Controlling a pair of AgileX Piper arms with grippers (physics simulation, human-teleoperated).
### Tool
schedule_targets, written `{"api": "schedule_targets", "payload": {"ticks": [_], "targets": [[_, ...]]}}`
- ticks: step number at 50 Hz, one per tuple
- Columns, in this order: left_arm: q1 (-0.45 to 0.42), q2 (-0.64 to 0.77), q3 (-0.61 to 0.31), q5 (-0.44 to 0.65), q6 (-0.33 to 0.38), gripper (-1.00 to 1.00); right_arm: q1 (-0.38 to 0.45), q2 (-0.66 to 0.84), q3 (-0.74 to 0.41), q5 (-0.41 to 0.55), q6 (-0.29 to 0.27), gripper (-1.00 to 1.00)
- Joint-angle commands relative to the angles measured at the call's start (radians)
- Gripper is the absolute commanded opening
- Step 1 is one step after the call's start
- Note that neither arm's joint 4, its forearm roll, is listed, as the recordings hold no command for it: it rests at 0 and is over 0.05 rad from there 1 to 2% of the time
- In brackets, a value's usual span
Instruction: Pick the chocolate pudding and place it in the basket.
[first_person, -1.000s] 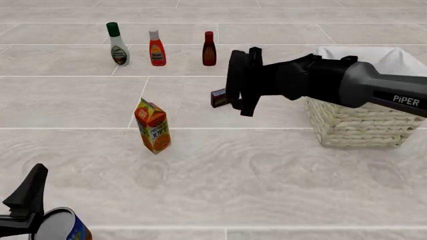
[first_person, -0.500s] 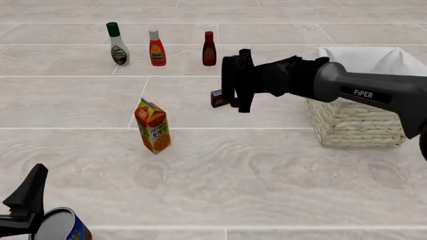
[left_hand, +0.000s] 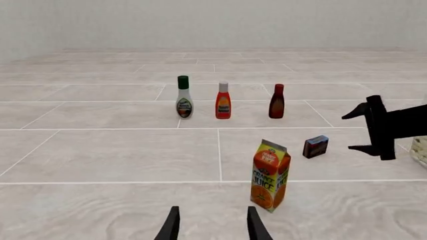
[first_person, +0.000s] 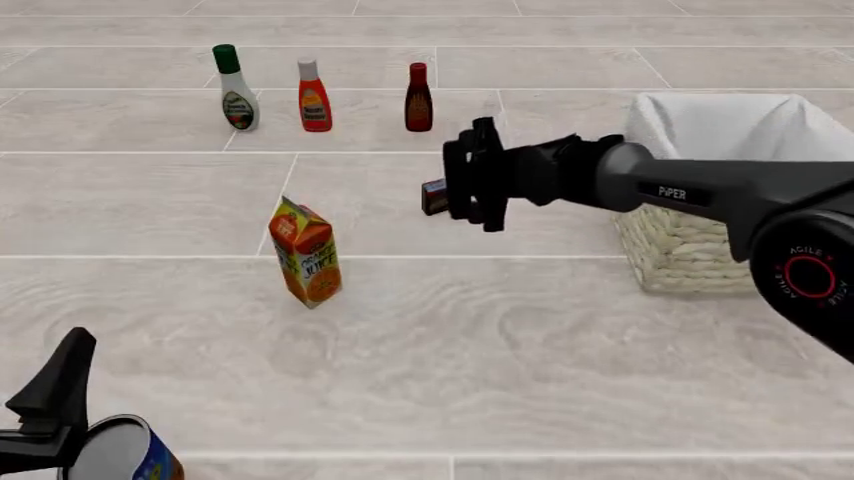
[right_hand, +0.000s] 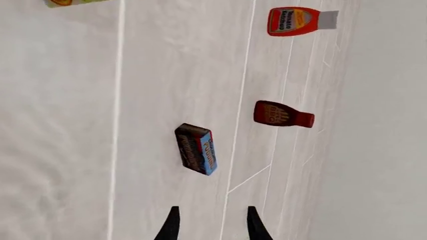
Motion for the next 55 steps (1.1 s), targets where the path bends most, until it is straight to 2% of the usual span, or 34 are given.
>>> {"api": "schedule_targets", "payload": {"ticks": [1,3,5,6,10,27,40,41,55], "targets": [[0.0,-0.003,0.002,0.0,0.0,1.0,-0.01,0.08,-0.06,-0.023,-0.05,1.0],[0.0,-0.003,0.002,0.0,0.0,1.0,-0.019,0.101,-0.074,-0.036,-0.074,1.0],[0.0,-0.003,0.002,0.0,0.0,1.0,-0.017,0.106,-0.081,-0.035,-0.074,1.0],[0.0,-0.003,0.002,0.0,0.0,1.0,-0.028,0.124,-0.092,-0.048,-0.097,1.0],[0.0,-0.003,0.002,0.0,0.0,1.0,-0.02,0.144,-0.129,-0.028,-0.079,1.0],[0.0,-0.003,0.002,0.0,0.0,1.0,-0.026,0.228,-0.222,-0.02,-0.098,1.0],[0.0,-0.003,0.002,0.0,0.0,1.0,-0.044,0.297,-0.292,-0.025,-0.138,1.0],[0.0,-0.003,0.002,0.0,0.0,1.0,-0.037,0.304,-0.31,-0.013,-0.125,1.0],[0.0,-0.003,0.002,0.0,0.0,1.0,-0.039,0.342,-0.363,0.007,-0.131,1.0]]}}
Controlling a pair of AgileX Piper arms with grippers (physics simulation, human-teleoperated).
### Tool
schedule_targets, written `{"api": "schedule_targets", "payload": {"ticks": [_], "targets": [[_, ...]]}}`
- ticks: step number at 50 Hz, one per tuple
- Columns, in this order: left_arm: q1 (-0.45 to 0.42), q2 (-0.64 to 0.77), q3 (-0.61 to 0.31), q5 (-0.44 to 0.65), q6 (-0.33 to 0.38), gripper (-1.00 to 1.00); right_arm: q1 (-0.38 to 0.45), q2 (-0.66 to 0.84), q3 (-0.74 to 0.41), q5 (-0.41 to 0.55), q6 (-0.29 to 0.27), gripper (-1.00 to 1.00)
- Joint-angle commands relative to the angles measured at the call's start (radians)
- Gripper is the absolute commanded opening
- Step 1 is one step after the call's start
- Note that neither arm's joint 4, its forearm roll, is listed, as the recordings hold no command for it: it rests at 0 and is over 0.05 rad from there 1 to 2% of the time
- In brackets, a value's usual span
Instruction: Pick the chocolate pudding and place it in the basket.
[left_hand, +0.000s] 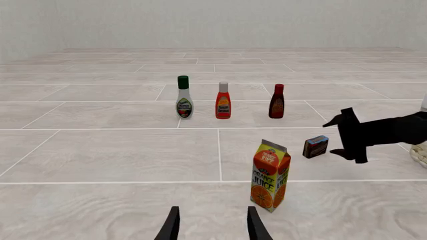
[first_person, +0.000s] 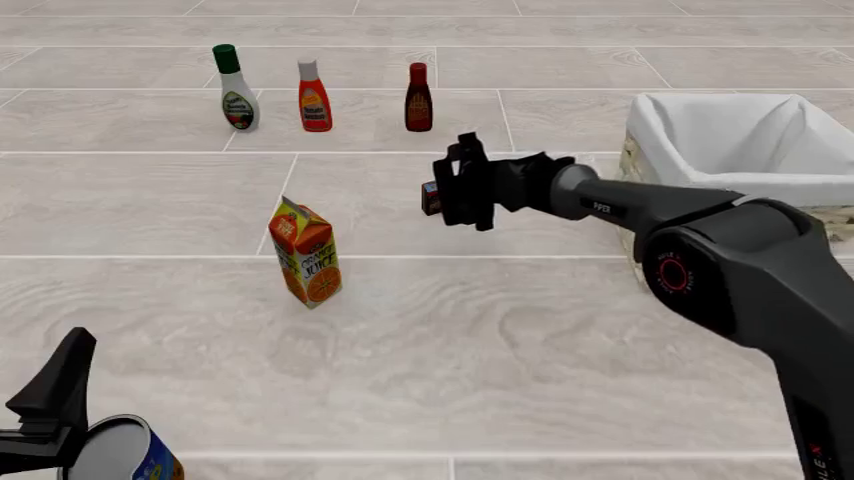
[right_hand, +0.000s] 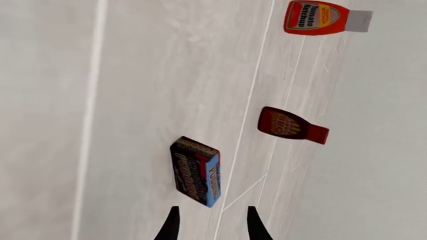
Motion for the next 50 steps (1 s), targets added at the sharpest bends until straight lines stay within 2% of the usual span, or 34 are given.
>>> {"api": "schedule_targets", "payload": {"ticks": [1,39,50], "targets": [[0.0,-0.003,0.002,0.0,0.0,1.0,-0.001,0.033,-0.044,0.01,-0.005,1.0],[0.0,-0.003,0.002,0.0,0.0,1.0,0.0,0.101,-0.151,0.064,-0.011,1.0],[0.0,-0.003,0.002,0.0,0.0,1.0,0.01,0.101,-0.168,0.099,0.007,1.0]]}}
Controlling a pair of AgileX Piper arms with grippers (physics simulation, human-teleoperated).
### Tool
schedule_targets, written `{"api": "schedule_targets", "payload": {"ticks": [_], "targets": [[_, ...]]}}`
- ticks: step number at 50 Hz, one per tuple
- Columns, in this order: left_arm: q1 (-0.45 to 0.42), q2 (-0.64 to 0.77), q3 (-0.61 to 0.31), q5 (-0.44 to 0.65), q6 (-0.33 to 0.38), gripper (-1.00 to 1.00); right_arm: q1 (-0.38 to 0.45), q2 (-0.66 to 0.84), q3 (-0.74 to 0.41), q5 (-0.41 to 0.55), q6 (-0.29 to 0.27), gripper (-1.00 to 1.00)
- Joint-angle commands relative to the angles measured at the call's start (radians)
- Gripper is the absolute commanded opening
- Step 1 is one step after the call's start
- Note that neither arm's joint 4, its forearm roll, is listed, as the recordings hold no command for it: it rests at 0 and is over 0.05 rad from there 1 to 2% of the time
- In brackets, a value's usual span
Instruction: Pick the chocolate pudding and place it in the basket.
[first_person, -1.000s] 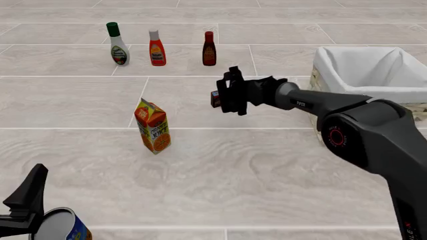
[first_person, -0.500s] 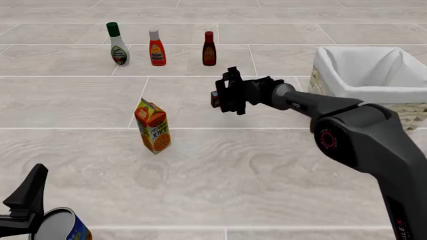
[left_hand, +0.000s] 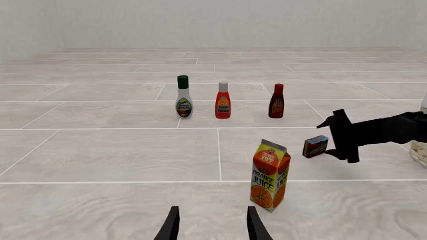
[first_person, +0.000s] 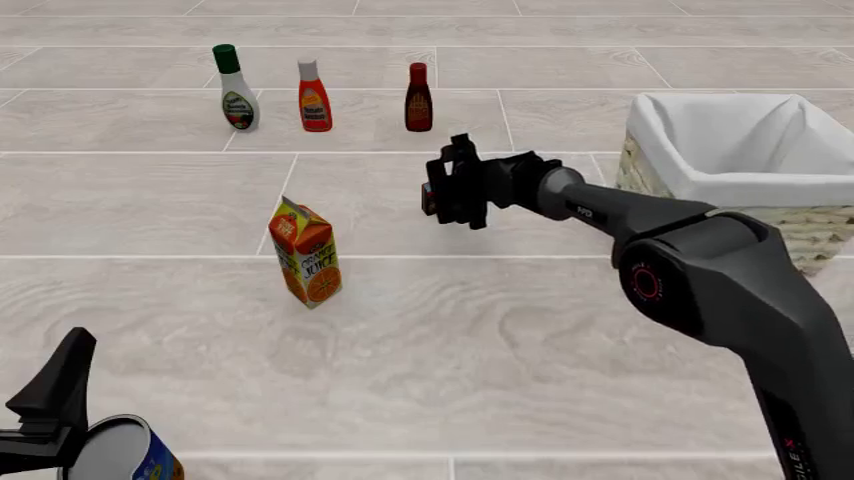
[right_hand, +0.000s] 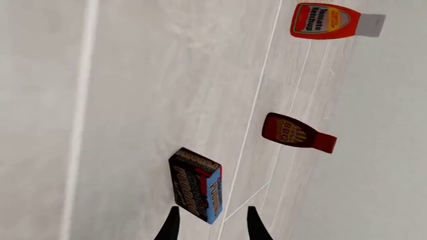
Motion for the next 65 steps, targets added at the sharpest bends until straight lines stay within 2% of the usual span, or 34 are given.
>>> {"api": "schedule_targets", "payload": {"ticks": [1,26,65], "targets": [[0.0,-0.003,0.002,0.0,0.0,1.0,0.007,0.005,-0.013,0.02,0.008,1.0],[0.0,-0.003,0.002,0.0,0.0,1.0,0.009,0.038,-0.082,0.076,0.01,1.0],[0.0,-0.003,0.002,0.0,0.0,1.0,-0.002,0.161,-0.256,0.158,0.011,1.0]]}}
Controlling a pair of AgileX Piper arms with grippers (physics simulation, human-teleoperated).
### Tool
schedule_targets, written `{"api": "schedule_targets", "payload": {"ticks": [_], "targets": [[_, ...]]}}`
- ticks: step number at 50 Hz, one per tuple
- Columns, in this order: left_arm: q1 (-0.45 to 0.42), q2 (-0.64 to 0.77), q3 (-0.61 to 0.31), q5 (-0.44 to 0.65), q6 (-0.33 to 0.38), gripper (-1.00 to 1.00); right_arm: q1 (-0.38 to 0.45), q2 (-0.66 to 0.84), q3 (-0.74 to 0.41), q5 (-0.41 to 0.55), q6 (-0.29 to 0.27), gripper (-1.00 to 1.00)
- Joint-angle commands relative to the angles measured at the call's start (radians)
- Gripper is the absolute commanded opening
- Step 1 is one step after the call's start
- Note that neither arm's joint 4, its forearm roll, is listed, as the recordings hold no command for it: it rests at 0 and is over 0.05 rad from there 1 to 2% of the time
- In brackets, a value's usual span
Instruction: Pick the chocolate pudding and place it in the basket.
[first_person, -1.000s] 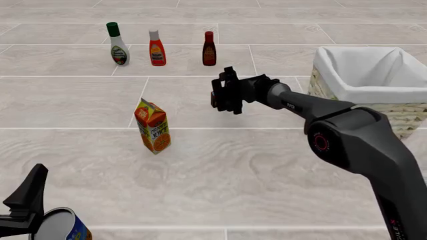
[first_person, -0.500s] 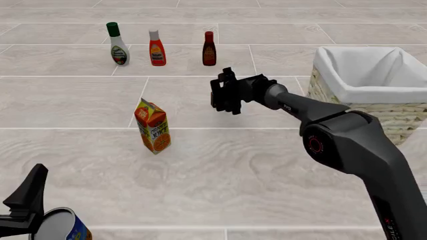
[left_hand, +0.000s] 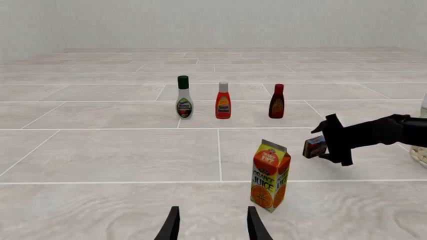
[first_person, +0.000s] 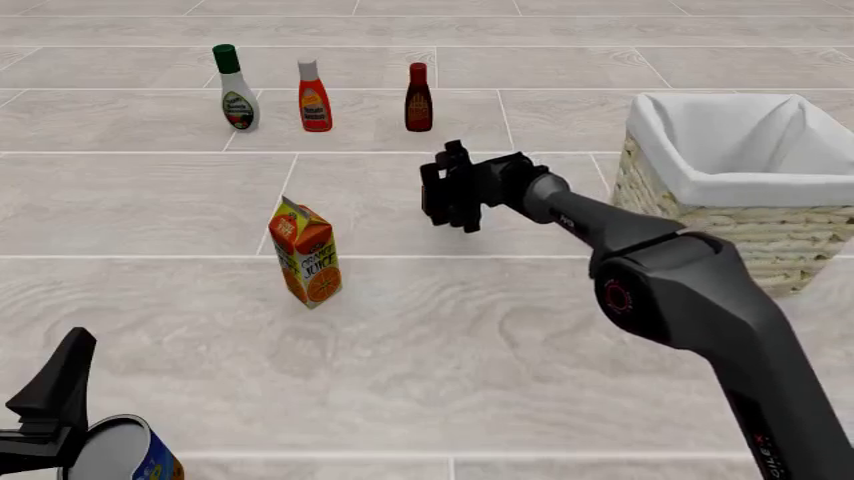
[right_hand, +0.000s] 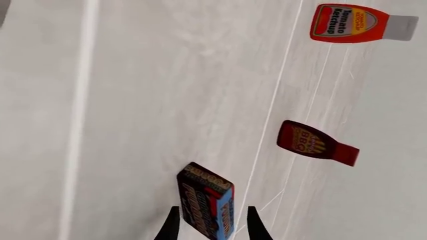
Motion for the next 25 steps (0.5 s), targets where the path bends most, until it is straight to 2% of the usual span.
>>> {"api": "schedule_targets", "payload": {"ticks": [1,25], "targets": [[0.0,-0.003,0.002,0.0,0.0,1.0,-0.008,0.035,-0.048,0.021,-0.007,1.0],[0.0,-0.003,0.002,0.0,0.0,1.0,-0.011,0.07,-0.115,0.062,-0.005,1.0]]}}
